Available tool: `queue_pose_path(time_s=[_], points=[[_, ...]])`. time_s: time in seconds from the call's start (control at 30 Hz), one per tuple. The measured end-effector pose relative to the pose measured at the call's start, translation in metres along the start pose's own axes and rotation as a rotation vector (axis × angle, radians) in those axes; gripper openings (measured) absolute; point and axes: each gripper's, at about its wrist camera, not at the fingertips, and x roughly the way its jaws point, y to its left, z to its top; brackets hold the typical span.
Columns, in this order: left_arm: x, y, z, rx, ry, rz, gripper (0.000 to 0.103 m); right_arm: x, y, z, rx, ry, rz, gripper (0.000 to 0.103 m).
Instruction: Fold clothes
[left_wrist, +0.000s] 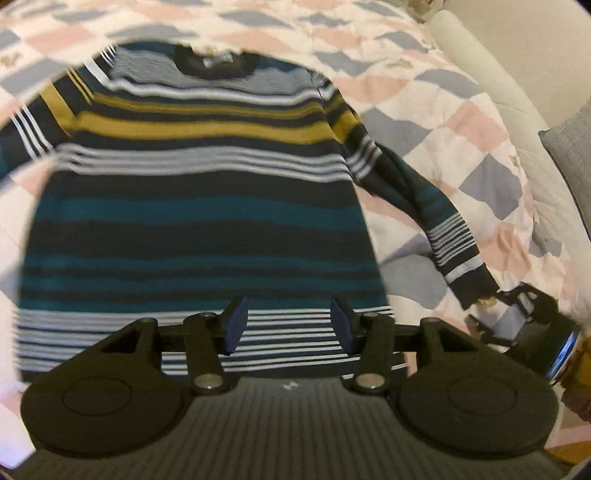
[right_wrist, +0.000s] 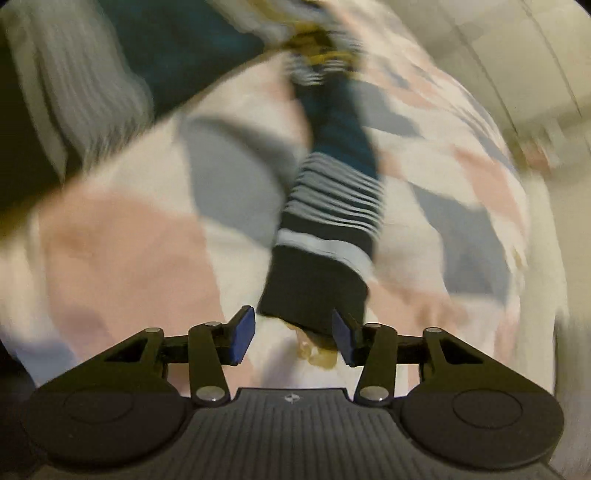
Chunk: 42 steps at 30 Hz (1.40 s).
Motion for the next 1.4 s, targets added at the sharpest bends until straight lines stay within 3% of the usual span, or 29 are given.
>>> queue_pose_path(time_s=[0.2,0.27,0.33,0.37,0.43,0.5,0.63,0.73,0.9,1.0,1.13,1.17,1.23,1.3,1.4], points=[[0.040,-0.048,0.002,-0.020,0.052,0.005,0.044,0.037,0.023,-0.026,-0.424,-0.129,-0.036,0.044],[0.046,-0.060,0.005,-0.018,0.060,0.011,0.044,0.042,0.020,-0.029,-0.445,-0.167,-0.013,0.043],[0.046,-0.067,0.009,-0.019,0.061,0.026,0.044,0.044,-0.001,-0.026,-0.359,-0.162,0.055,0.021],[0.047,-0.071,0.011,-0.019,0.061,0.033,0.044,0.045,-0.011,-0.024,-0.315,-0.160,0.090,0.000],[0.045,-0.078,0.017,-0.017,0.060,0.044,0.044,0.042,-0.039,-0.021,-0.183,-0.166,0.140,0.000],[0.042,-0.083,0.024,-0.014,0.055,0.047,0.044,0.030,-0.097,-0.021,0.128,-0.186,0.255,0.000],[0.042,-0.093,0.042,-0.012,0.044,0.041,0.044,-0.007,-0.224,-0.051,0.744,-0.325,0.408,0.000],[0.044,-0.104,0.058,0.013,0.029,0.034,0.044,-0.012,-0.287,-0.087,1.093,-0.381,0.493,0.000],[0.044,-0.115,0.073,0.058,0.021,0.031,0.044,0.039,-0.322,-0.143,1.501,-0.205,0.517,0.000],[0.041,-0.112,0.076,0.053,0.020,0.036,0.044,0.071,-0.319,-0.168,1.621,-0.067,0.480,0.000],[0.043,-0.104,0.077,0.022,0.032,0.039,0.044,0.055,-0.325,-0.190,1.674,-0.138,0.388,0.000],[0.044,-0.103,0.078,0.016,0.035,0.039,0.044,0.058,-0.320,-0.187,1.660,-0.129,0.411,0.000],[0.044,-0.104,0.078,0.015,0.035,0.035,0.044,0.065,-0.311,-0.182,1.633,-0.113,0.457,0.013],[0.042,-0.106,0.078,0.024,0.031,0.029,0.045,0.071,-0.301,-0.176,1.605,-0.096,0.502,0.054],[0.036,-0.104,0.078,0.022,0.026,0.034,0.045,0.090,-0.280,-0.162,1.582,-0.066,0.548,0.051]])
